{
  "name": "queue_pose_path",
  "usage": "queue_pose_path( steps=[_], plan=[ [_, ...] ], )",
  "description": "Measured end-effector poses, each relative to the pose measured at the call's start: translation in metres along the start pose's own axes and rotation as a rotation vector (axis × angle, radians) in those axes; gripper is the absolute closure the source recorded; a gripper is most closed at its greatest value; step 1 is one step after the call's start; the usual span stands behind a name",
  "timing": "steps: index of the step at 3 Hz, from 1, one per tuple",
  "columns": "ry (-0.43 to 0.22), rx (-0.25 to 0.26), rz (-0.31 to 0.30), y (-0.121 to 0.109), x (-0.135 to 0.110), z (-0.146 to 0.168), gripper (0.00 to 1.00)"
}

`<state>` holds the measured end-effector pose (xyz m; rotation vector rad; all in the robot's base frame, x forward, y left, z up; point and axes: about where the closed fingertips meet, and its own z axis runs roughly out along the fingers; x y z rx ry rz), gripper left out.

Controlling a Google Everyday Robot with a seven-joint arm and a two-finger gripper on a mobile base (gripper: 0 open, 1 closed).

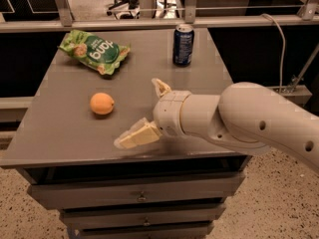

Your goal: Move orange near pepsi can

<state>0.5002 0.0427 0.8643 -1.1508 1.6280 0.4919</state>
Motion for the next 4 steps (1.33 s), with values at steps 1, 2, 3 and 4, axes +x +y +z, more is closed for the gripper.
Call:
queue_pose_path(
  steps=[1,2,3,4],
  plan=[
    [-0.003,0.025,0.017,0.0,-0.003,0.013,0.0],
    [-0.004,0.02,0.047,0.004,-0.006,0.031,0.0],
    [-0.034,-0.016,0.111,0.011,-0.018,0.067,0.0],
    [-0.045,-0.029,0.131,0.013,-0.022,0.079,0.0]
  ],
)
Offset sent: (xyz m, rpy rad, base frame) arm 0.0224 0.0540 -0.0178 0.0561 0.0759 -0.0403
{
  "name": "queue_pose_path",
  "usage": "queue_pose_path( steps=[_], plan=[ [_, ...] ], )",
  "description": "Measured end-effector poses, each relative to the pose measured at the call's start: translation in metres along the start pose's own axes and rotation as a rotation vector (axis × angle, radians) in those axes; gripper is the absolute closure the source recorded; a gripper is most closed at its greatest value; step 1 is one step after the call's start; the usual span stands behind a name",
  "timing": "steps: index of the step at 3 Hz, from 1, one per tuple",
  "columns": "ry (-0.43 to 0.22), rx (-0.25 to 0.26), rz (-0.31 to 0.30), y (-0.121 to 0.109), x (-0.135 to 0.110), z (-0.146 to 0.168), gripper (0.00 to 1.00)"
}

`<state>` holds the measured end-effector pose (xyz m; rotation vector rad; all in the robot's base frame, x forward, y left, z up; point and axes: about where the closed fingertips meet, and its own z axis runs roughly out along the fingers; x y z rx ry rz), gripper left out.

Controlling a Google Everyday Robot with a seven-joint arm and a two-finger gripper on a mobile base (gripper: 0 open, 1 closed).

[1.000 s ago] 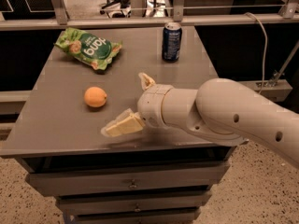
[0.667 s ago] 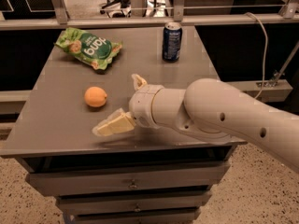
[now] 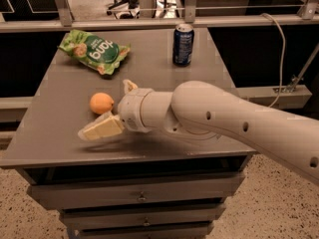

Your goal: Move orange near pepsi can

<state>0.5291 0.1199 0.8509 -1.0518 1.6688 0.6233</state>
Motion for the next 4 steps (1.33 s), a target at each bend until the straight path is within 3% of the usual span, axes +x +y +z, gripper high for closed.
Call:
queue_pose_path(
  steps=[3,4],
  plan=[
    [-0.114,-0.045,-0.087,-0.007,-0.013,0.027,0.65],
    [-0.115,0.001,-0.105,-0.023,-0.017,0.015,0.88]
  ],
)
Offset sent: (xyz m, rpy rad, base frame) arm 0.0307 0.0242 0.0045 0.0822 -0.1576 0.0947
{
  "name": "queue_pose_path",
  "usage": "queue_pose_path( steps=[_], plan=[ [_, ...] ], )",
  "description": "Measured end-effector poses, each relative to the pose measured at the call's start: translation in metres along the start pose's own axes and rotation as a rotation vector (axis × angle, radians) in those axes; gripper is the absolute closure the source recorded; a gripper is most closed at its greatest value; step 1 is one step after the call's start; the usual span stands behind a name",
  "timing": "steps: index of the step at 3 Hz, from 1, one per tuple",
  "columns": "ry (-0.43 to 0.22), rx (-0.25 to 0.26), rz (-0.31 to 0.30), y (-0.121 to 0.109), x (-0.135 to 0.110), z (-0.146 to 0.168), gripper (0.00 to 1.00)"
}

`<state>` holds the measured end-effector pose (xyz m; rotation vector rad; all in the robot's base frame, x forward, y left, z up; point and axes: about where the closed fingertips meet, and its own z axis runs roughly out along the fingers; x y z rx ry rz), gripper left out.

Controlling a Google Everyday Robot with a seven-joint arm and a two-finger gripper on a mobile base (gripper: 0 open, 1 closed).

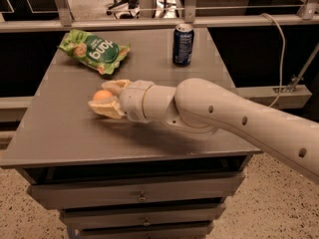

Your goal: Move orange near pepsi can

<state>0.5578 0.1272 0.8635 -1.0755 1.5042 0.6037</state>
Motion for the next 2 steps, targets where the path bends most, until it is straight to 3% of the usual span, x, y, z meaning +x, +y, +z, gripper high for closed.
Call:
queue_pose_path(
  steps=[1,2],
  plan=[
    [0.043,0.111,-0.043,-0.026,-0.008,-0.026,1.0],
    [0.142,0.253,-0.095,-0.051,-0.008,-0.063,1.0]
  ],
)
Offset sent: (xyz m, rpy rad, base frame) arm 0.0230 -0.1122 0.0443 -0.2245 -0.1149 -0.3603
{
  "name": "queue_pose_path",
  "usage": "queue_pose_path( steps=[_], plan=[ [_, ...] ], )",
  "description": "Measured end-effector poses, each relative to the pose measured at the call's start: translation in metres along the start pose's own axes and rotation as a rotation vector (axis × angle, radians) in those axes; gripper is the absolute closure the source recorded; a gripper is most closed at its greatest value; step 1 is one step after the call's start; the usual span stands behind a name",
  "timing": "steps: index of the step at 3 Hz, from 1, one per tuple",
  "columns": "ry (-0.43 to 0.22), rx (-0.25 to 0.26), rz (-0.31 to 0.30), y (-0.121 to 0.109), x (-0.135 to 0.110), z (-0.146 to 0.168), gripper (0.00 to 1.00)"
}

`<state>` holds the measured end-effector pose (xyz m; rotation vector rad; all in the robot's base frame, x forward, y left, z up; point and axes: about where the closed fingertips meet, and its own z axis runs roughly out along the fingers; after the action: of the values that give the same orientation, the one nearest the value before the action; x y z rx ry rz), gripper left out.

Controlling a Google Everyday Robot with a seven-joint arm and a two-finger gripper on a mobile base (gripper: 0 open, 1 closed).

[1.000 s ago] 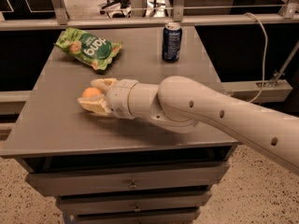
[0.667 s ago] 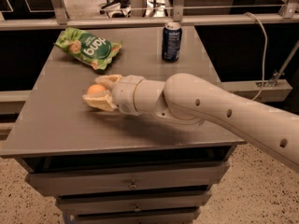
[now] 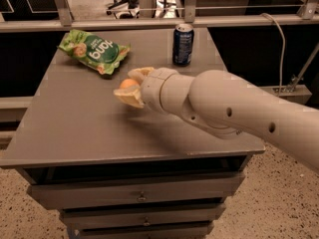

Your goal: Move orange near pepsi can

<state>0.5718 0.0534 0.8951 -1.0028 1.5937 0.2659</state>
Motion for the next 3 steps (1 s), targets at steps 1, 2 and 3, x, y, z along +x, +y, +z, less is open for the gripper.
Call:
queue_pose_path(
  steps=[1,2,3],
  plan=[
    [0.097,0.083,-0.034,-0.017,0.023,-0.029,1.0],
    [0.117,0.111,-0.029,-0.031,0.032,-0.04,1.0],
    [0.113,0.122,-0.021,-0.031,0.03,-0.041,1.0]
  ],
)
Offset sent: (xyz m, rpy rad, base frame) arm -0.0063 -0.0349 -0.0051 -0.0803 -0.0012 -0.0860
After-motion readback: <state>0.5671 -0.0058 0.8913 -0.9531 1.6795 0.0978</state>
